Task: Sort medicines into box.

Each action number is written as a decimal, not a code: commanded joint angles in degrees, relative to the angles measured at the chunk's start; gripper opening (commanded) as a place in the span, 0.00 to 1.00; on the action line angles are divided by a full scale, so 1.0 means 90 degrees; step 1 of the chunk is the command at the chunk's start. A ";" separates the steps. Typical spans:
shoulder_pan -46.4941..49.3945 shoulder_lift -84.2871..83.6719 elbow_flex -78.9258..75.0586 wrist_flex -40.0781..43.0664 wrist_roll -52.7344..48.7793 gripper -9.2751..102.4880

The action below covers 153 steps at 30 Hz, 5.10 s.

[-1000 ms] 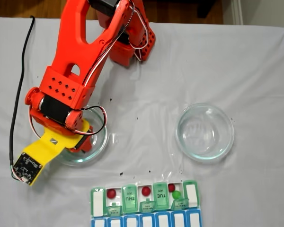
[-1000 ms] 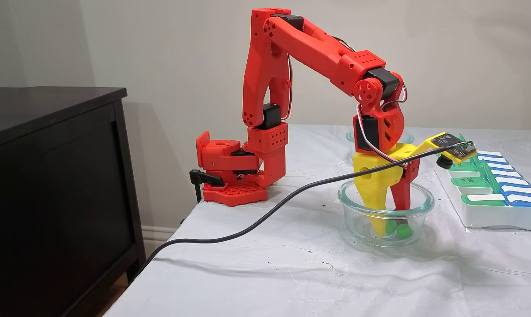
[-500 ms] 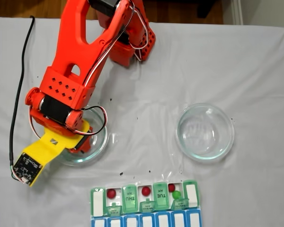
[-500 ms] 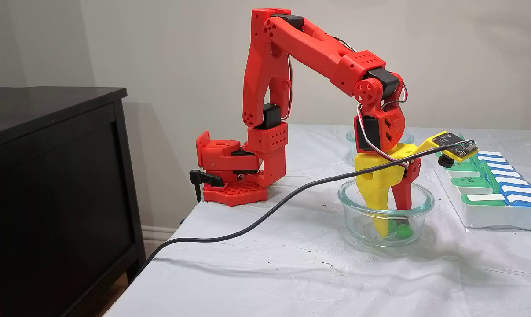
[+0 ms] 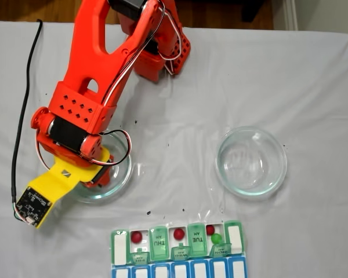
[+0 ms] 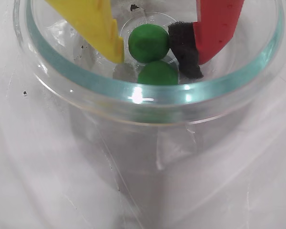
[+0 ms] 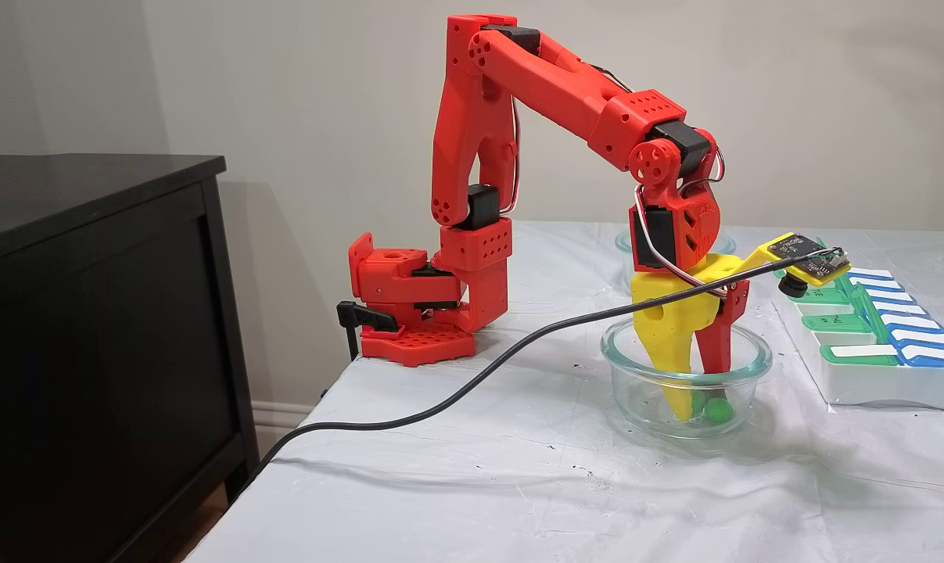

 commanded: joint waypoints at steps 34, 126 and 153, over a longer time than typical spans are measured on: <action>-0.0166 0.0342 0.0156 0.0205 0.0107 0.08; -0.3828 0.1650 -0.0830 -0.0645 0.5371 0.08; -0.3496 -0.0557 -0.3145 -0.0752 0.5605 0.08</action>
